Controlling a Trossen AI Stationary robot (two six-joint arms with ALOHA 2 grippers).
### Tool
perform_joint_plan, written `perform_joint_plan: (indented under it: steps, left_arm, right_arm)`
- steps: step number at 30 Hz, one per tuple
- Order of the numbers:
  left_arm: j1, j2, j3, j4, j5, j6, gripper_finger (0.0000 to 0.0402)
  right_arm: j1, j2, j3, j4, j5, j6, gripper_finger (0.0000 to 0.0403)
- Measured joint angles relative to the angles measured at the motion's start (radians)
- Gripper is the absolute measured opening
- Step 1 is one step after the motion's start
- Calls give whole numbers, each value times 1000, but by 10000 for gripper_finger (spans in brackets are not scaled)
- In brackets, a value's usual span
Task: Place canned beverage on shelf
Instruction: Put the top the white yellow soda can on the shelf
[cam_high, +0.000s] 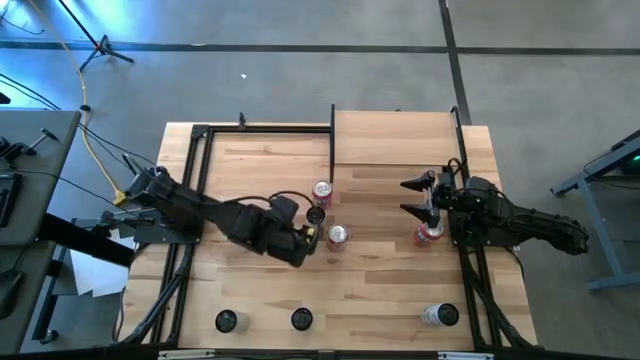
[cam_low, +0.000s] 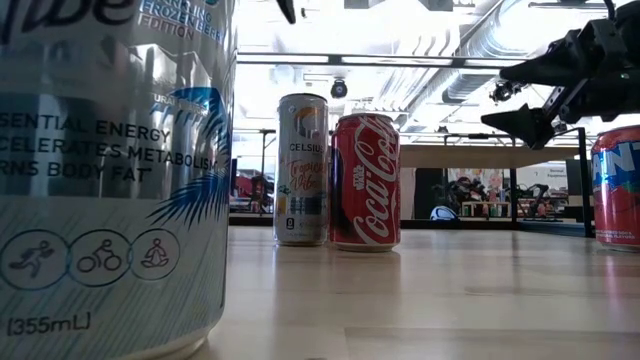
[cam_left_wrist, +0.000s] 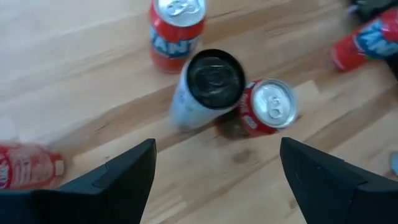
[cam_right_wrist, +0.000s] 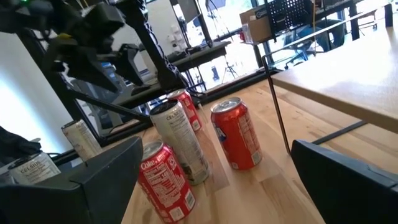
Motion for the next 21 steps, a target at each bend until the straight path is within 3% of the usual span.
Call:
perform_joint_plan:
  steps: [4, 11, 21]
  left_arm:
    - [0, 26, -1, 33, -14, 61, 317]
    - [-18, 98, -1, 123, -181, -4, 317]
    - [-24, 190, -1, 127, -221, -60, 317]
  right_arm:
    - [0, 0, 0, 0, 0, 0, 399]
    - [0, 1, 0, 0, 0, 0, 399]
    - [0, 0, 0, 0, 0, 0, 399]
